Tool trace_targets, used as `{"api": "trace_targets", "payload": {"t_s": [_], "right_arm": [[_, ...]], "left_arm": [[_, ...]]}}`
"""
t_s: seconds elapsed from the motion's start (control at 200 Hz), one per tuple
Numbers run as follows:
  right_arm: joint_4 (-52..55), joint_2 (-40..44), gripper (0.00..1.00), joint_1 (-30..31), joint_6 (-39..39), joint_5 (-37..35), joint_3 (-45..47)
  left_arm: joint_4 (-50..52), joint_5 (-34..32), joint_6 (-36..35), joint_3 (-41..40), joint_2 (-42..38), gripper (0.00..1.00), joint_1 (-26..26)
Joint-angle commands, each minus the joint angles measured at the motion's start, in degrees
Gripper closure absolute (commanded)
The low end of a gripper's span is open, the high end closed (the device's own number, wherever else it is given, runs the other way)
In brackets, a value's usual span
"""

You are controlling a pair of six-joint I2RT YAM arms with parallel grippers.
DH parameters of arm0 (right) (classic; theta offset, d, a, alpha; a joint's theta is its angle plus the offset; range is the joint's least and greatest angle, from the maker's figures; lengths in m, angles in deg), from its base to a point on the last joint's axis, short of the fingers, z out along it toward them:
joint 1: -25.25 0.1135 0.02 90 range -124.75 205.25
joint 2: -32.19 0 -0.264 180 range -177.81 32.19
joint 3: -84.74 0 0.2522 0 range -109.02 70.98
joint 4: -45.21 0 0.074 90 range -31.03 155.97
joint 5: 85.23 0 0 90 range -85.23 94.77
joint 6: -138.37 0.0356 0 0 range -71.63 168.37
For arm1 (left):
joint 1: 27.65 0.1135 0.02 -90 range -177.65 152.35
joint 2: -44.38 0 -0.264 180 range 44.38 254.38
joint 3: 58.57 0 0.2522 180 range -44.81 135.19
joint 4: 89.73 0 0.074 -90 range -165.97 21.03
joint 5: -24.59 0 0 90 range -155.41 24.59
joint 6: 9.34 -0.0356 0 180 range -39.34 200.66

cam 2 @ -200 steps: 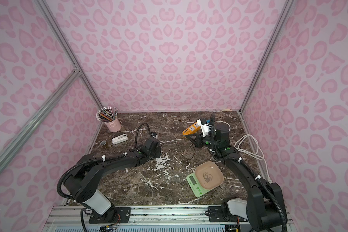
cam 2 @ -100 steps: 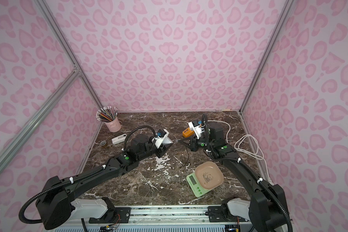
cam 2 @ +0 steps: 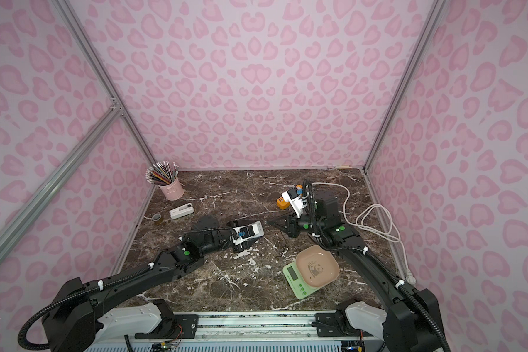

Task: Charge the electronic scale
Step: Insert the charging cable into the plug.

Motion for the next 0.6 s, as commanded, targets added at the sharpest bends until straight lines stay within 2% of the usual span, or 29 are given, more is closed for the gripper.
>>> {"api": "trace_targets", "payload": {"t_s": [0.0,0.595], "right_arm": [[0.4,-0.2,1.0,1.1,-2.5,0.1,0.0],[3.0,-1.1,1.0,3.6,-4.8,-1.5,-1.3]], "left_arm": [[-2.3,1.0,-5.1,0.9,0.2,0.76,0.0],[-3.3,-0.5,-7.2,-0.6,-2.2,0.78,-0.1]]}}
